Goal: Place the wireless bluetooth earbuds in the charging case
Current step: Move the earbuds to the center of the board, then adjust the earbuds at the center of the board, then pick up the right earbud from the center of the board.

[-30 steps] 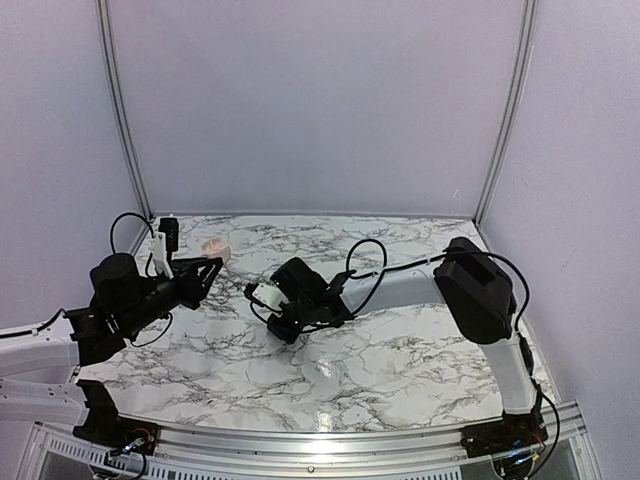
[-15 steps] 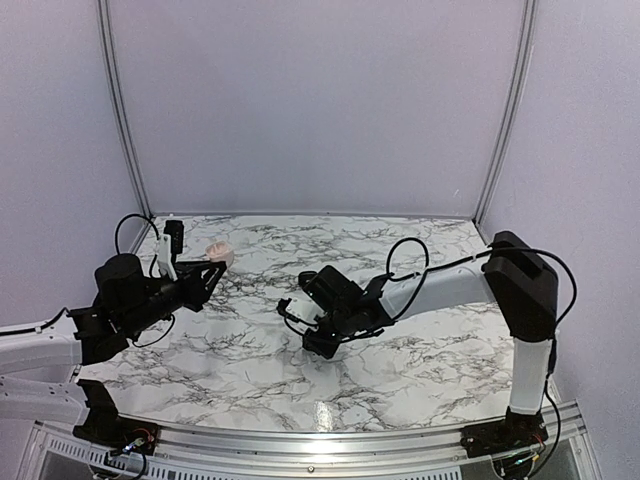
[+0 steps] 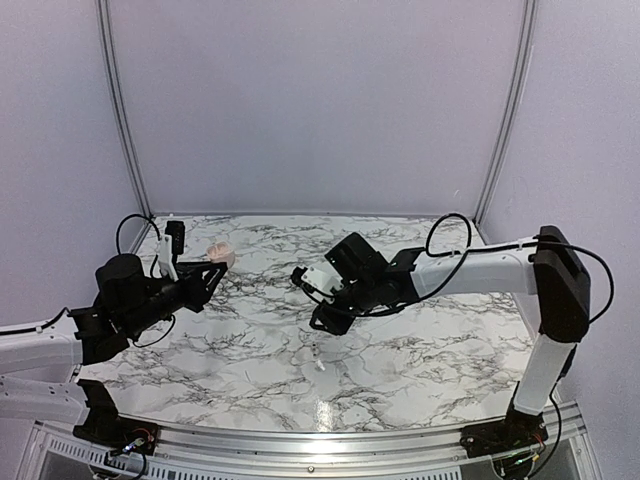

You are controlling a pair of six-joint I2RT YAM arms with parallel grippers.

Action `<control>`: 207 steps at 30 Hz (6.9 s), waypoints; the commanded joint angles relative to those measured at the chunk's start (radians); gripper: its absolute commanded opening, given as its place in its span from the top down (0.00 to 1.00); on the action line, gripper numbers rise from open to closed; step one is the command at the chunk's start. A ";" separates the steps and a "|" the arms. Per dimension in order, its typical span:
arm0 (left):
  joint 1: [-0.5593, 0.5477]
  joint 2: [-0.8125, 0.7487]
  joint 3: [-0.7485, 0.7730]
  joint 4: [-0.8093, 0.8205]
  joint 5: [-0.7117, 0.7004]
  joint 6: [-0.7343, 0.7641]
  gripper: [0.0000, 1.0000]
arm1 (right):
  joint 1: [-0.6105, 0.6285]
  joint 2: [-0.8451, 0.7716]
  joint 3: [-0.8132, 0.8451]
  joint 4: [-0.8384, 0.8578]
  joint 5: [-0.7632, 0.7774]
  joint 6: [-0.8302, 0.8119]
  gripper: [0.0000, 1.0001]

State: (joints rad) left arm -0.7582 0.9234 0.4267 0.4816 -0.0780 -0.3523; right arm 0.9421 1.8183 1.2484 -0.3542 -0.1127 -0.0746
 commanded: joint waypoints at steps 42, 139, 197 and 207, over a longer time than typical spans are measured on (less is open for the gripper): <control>0.005 0.005 0.018 0.027 0.006 0.014 1.00 | -0.042 0.006 -0.053 -0.044 0.126 -0.005 0.51; 0.008 0.045 0.038 0.064 0.050 0.044 1.00 | 0.003 0.158 0.002 -0.033 0.054 0.078 0.90; 0.010 0.115 0.212 -0.035 0.247 -0.022 1.00 | 0.004 0.083 0.021 -0.333 0.048 0.023 0.92; 0.018 0.176 0.322 -0.069 0.377 -0.140 1.00 | -0.019 0.029 -0.022 -0.282 0.009 0.046 0.94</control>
State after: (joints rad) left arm -0.7521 1.0866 0.7029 0.4320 0.2203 -0.4351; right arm 0.9340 1.8866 1.2247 -0.6567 -0.0872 -0.0460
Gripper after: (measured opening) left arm 0.214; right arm 0.140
